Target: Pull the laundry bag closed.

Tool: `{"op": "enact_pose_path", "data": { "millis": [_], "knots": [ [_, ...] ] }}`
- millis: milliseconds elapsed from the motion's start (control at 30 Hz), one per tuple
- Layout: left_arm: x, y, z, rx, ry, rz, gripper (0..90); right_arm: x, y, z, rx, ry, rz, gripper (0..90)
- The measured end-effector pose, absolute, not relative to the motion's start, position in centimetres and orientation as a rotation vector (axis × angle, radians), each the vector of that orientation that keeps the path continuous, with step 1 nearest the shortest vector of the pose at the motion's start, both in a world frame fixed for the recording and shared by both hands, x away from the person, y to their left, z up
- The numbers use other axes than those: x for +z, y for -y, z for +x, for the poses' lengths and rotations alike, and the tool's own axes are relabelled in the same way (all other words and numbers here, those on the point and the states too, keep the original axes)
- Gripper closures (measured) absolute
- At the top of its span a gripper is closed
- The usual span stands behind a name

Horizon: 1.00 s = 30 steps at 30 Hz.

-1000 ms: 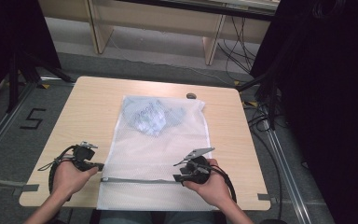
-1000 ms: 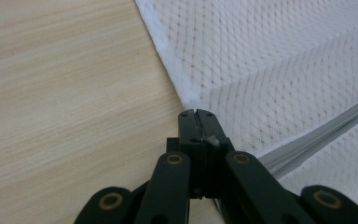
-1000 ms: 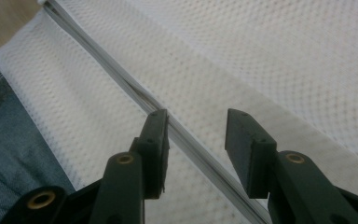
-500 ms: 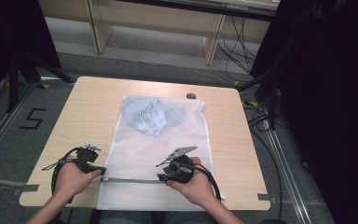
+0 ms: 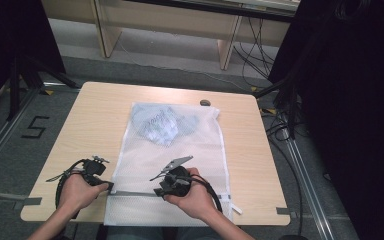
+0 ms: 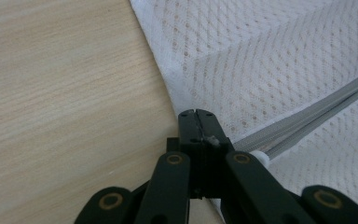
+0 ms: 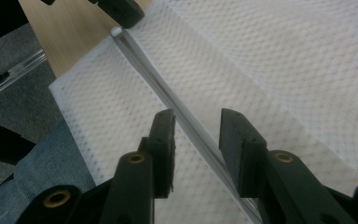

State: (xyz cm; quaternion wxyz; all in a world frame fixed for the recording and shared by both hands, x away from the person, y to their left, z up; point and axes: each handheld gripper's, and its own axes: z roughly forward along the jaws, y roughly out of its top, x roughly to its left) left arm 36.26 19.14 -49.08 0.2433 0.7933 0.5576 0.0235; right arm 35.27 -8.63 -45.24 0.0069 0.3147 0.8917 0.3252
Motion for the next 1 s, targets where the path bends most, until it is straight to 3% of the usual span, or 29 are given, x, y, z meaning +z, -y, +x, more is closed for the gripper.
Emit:
{"op": "enact_pose_path", "data": {
  "millis": [1000],
  "knots": [
    [-49.1, -19.5, 36.1, -0.001, -1.543, 2.17, 89.7, -47.1, 1.1, 35.6, 1.03, -2.909, 0.822, 69.3]
  ]
}}
